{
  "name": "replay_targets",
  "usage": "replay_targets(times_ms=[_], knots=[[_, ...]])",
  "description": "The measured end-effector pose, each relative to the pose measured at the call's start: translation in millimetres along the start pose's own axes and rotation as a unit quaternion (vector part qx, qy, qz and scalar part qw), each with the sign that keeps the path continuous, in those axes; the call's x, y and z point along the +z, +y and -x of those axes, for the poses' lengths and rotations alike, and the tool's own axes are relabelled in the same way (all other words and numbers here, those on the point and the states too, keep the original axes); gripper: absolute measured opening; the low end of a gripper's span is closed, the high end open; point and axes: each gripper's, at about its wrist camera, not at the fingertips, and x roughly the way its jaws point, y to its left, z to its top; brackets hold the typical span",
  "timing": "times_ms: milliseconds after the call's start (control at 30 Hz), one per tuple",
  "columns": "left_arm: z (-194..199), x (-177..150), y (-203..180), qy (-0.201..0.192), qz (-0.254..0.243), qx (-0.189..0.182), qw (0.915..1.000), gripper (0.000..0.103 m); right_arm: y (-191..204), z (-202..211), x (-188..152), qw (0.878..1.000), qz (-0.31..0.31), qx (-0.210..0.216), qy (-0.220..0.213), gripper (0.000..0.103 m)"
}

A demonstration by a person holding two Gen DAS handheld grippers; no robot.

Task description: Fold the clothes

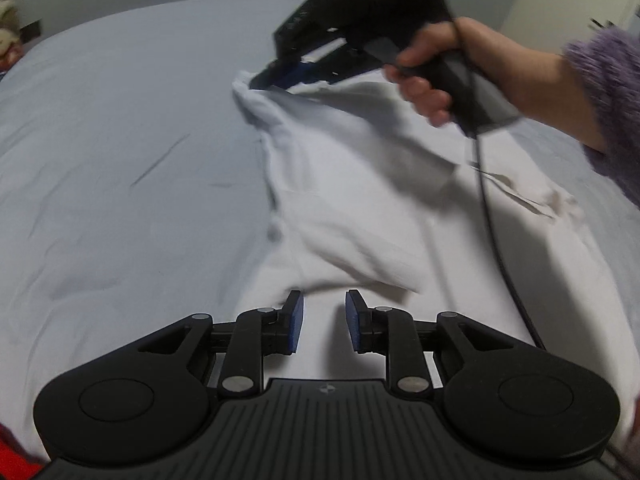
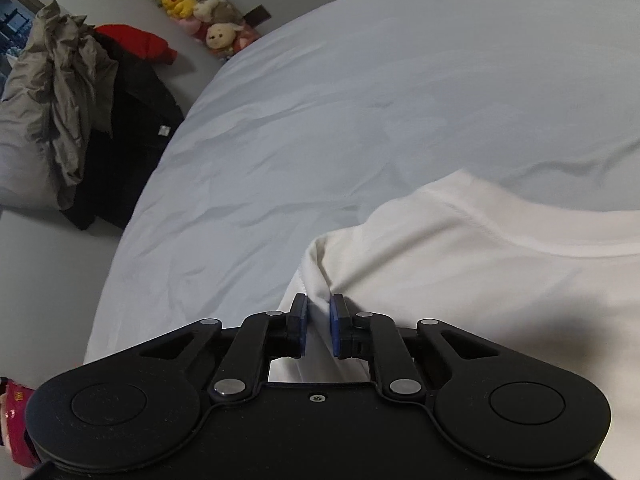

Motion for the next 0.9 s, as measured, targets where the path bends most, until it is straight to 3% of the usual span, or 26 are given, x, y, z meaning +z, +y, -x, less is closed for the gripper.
replay_targets(times_ms=[33, 100, 167, 333, 433, 700, 800, 867, 900], knots=[[-0.7, -0.7, 5.3, -0.001, -0.002, 0.013, 0.9999, 0.005, -0.3, -0.1, 0.2, 1.000, 0.001, 0.000, -0.009, 0.008], [1.8, -4.4, 14.2, -0.004, -0.006, 0.023, 0.9997, 0.001, -0.9, -5.2, 3.5, 0.999, -0.003, 0.000, -0.032, 0.006], [2.7, -5.9, 18.6, -0.003, -0.001, 0.020, 0.9998, 0.002, -2.1, -11.7, 9.6, 0.998, -0.007, -0.009, -0.058, 0.005], [2.8, -7.5, 12.5, 0.002, -0.008, 0.035, 0.9993, 0.001, -4.4, -23.4, 17.2, 0.997, -0.015, -0.019, -0.079, 0.000], [4.8, -6.3, 18.8, 0.004, 0.013, 0.025, 0.9996, 0.001, -10.0, -23.6, 20.2, 0.996, -0.026, -0.028, -0.085, 0.000], [12.4, -7.5, 14.4, 0.004, 0.018, 0.042, 0.9990, 0.001, -22.9, 33.1, 19.5, 0.994, -0.028, -0.055, -0.092, 0.011], [23.3, -10.5, 6.1, -0.002, 0.020, 0.044, 0.9988, 0.012, -24.8, 67.9, 12.2, 0.994, -0.029, -0.072, -0.081, 0.045], [36.2, -13.0, -3.2, -0.009, 0.014, 0.050, 0.9986, 0.040, -25.3, 95.6, 2.8, 0.993, -0.023, -0.086, -0.074, 0.045], [48.7, -16.5, -11.7, -0.014, 0.001, 0.059, 0.9981, 0.042, -26.0, 109.3, -2.6, 0.994, -0.022, -0.090, -0.064, 0.045]])
